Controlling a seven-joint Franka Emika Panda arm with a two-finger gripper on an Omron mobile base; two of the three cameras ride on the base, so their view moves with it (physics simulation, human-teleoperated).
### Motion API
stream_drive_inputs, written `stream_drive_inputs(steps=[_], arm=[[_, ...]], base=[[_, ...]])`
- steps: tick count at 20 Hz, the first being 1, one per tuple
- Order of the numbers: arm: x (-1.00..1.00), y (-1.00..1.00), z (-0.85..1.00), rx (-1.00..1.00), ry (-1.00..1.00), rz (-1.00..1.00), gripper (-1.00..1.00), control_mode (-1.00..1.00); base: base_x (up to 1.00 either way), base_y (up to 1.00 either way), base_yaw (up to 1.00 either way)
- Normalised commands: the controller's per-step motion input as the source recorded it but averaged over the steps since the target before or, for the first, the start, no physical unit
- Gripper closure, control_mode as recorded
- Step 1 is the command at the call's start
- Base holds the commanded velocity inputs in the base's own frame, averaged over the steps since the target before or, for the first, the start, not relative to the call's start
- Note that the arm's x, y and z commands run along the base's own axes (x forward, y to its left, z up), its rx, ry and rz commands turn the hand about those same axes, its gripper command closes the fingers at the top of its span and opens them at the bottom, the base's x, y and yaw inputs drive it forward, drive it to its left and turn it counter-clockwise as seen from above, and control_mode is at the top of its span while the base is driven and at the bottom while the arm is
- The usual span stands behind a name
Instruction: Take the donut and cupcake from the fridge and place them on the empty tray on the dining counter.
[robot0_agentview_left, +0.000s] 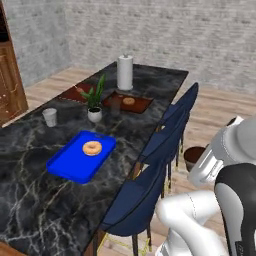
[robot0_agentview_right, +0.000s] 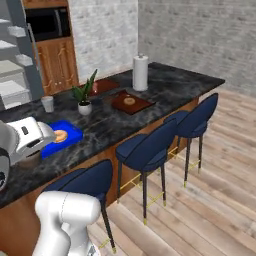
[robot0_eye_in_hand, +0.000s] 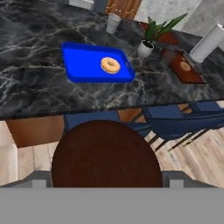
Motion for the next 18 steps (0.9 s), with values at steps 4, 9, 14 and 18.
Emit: stream_drive_inputs(steps=[4,9,14,18], arm=[[0.00,0.00,0.00,0.00,0.00,0.00,1.00,1.00],[0.00,0.00,0.00,0.00,0.00,0.00,1.00,1.00],[0.00,0.00,0.00,0.00,0.00,0.00,1.00,1.00],[0.00,0.00,0.00,0.00,0.00,0.00,1.00,1.00]], base=[[0.93,0.00,0.49],[0.95,0.00,0.47],[0.97,-0.02,0.45],[1.00,-0.17,0.38]])
